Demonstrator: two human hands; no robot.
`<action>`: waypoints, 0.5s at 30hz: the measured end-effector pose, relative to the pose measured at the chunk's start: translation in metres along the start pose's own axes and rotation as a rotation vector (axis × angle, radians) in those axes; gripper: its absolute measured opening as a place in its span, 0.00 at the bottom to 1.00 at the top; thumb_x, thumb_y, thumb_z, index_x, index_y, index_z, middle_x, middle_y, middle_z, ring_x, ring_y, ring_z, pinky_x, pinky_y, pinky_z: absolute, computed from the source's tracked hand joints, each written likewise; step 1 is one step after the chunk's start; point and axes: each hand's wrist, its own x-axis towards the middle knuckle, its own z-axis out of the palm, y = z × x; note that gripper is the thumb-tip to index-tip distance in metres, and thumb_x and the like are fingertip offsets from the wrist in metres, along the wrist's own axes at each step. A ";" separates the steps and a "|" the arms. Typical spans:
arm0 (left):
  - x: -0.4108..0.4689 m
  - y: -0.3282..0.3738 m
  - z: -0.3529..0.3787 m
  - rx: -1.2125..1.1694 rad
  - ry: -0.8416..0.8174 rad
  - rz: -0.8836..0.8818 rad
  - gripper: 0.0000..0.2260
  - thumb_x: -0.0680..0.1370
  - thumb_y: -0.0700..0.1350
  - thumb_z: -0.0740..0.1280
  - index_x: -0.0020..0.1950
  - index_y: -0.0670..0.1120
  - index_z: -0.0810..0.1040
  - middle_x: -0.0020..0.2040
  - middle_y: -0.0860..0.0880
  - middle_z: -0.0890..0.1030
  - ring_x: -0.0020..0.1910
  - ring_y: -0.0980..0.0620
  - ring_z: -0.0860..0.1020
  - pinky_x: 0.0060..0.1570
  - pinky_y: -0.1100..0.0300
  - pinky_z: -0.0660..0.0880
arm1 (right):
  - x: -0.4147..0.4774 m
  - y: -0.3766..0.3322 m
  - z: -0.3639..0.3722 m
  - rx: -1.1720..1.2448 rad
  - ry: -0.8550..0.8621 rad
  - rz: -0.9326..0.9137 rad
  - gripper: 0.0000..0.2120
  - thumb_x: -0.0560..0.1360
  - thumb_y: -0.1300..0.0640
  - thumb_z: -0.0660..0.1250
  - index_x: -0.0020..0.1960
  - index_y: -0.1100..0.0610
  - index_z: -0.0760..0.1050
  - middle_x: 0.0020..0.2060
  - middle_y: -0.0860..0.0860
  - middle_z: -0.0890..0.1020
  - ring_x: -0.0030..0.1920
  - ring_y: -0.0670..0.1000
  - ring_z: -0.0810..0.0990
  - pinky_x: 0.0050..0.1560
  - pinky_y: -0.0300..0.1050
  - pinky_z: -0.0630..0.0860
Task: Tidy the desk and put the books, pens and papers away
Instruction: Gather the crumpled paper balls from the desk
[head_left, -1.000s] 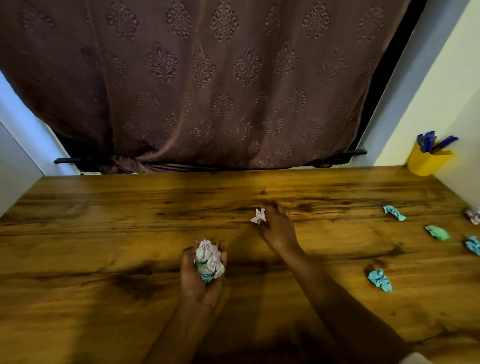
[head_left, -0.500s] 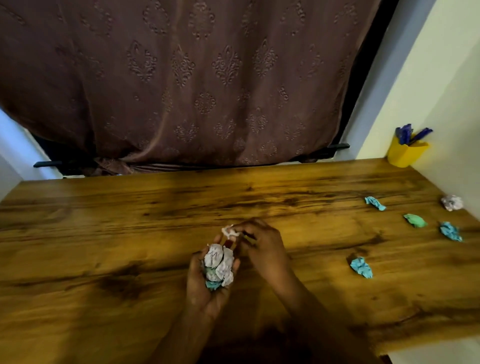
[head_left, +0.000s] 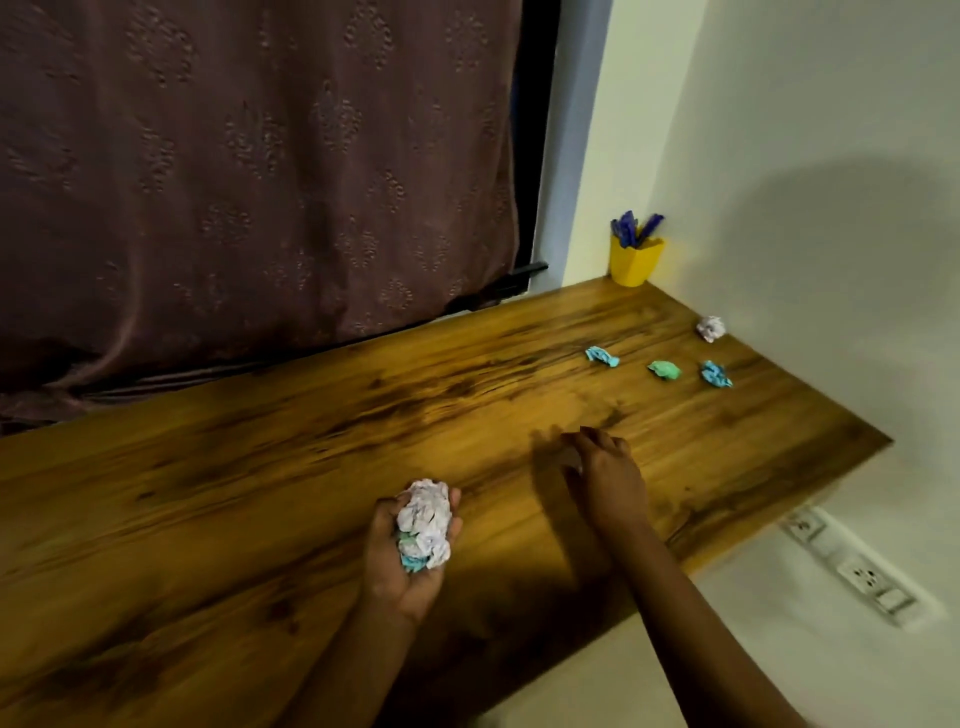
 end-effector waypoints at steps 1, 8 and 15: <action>0.000 -0.003 0.004 0.007 -0.002 -0.014 0.31 0.33 0.45 0.82 0.35 0.41 0.85 0.40 0.42 0.84 0.37 0.44 0.84 0.30 0.57 0.80 | -0.002 0.009 0.002 -0.062 -0.046 0.059 0.19 0.78 0.56 0.60 0.69 0.53 0.68 0.67 0.51 0.71 0.65 0.54 0.69 0.61 0.45 0.70; 0.002 -0.026 0.014 -0.017 -0.027 -0.148 0.33 0.41 0.42 0.83 0.45 0.38 0.85 0.51 0.40 0.83 0.46 0.39 0.83 0.36 0.52 0.82 | -0.015 0.024 0.006 0.290 0.051 0.217 0.08 0.77 0.54 0.65 0.55 0.51 0.78 0.47 0.44 0.80 0.43 0.40 0.77 0.41 0.31 0.71; 0.002 -0.045 0.034 0.087 -0.098 -0.200 0.32 0.41 0.45 0.83 0.44 0.41 0.86 0.45 0.43 0.85 0.40 0.46 0.84 0.34 0.55 0.81 | -0.040 -0.050 -0.020 0.842 0.119 0.141 0.10 0.69 0.58 0.74 0.40 0.45 0.76 0.35 0.45 0.81 0.36 0.43 0.79 0.38 0.39 0.77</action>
